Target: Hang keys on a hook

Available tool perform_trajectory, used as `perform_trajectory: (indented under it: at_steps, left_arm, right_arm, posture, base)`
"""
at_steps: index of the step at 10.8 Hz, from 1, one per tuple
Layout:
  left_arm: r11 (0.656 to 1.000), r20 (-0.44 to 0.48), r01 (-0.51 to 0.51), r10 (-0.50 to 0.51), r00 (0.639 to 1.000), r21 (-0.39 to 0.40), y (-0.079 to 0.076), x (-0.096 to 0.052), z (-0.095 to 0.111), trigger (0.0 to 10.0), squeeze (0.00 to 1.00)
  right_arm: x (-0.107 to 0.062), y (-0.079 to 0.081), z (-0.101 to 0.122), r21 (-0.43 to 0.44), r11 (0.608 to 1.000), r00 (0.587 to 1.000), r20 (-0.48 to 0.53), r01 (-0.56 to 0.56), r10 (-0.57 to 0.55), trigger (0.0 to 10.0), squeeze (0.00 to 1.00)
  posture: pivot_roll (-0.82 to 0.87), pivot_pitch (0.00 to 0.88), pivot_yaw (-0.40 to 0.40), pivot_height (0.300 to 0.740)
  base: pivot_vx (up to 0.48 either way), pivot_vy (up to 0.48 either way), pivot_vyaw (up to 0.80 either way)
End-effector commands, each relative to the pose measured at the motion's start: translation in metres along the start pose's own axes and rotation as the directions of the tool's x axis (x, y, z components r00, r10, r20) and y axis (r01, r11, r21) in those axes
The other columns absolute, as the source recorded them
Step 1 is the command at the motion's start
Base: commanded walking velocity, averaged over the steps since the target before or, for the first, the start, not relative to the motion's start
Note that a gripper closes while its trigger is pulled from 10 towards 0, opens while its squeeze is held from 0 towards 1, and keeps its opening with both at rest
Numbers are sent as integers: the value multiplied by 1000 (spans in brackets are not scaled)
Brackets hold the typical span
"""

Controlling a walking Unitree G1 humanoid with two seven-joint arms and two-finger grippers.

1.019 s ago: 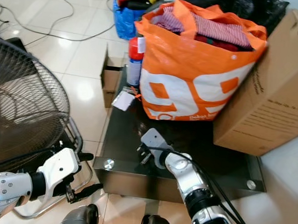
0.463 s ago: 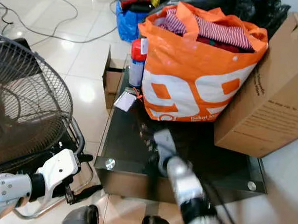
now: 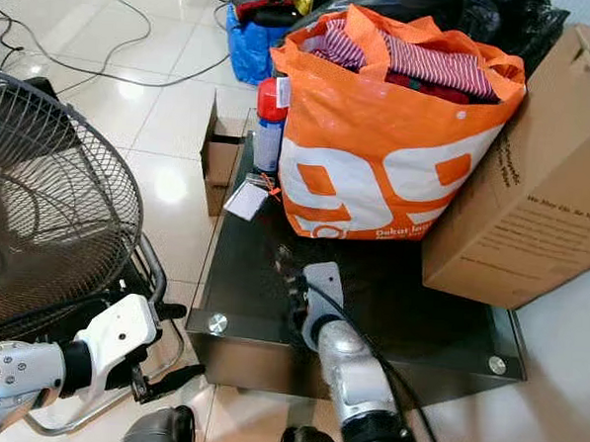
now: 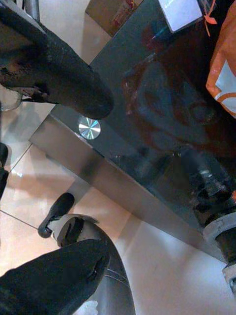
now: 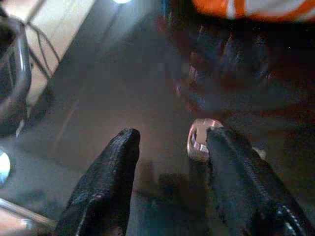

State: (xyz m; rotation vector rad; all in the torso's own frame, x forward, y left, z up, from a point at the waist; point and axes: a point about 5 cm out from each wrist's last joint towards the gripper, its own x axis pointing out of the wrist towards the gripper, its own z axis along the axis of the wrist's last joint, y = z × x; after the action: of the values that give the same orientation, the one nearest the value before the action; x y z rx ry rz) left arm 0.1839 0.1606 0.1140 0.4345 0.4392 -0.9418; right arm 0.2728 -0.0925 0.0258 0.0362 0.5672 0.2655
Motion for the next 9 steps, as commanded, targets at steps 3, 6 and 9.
perform_trajectory:
  at_steps: [3,6,9]
  left_arm:
    - [1000,-9,11,-11,1000,7,-1,1,-1,10000,0]
    - [1000,-13,14,-14,1000,10,-1,0,-1,10000,0]
    - [1000,-21,18,-18,1000,13,-1,-2,-2,10000,0]
  right_arm:
    - [8,-1,-1,-24,997,998,13,69,-68,10000,0]
    - [24,11,-9,-35,998,998,-28,61,-62,10000,0]
    - [33,9,-9,-74,991,993,-47,108,-112,10000,0]
  posture:
    - [94,130,-78,740]
    - [101,136,-75,740]
    - [106,142,-77,740]
  base:
    - [0,0,0]
    - [0,0,0]
    - [0,0,0]
